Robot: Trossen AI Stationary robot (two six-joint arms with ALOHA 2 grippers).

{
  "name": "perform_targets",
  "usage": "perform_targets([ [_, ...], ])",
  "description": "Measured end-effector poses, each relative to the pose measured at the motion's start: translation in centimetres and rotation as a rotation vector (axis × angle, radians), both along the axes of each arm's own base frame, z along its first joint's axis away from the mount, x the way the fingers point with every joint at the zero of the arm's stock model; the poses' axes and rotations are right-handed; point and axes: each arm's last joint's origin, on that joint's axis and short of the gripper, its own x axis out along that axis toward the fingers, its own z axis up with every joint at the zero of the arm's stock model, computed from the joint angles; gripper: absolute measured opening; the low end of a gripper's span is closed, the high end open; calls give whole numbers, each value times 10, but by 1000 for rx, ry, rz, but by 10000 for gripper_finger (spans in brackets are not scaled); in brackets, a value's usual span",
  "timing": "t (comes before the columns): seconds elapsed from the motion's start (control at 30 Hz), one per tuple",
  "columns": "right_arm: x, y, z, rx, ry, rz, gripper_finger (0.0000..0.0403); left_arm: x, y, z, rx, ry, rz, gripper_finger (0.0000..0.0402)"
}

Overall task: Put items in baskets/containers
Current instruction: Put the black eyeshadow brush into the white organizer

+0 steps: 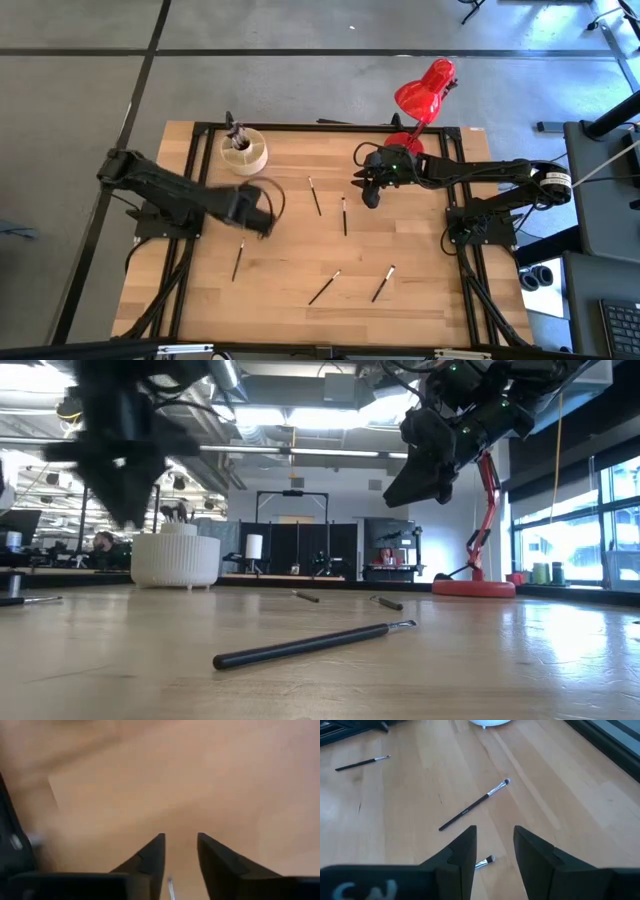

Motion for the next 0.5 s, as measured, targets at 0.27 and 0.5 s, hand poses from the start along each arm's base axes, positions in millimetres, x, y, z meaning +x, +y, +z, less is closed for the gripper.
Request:
perform_targets([
  [0.27,0,2,0,25,-4,0,129,6,-38,-58,-64,204,45,149],
  [0.5,1,2,0,41,-10,-10,129,14,-43,-81,-124,292,-5,140],
])
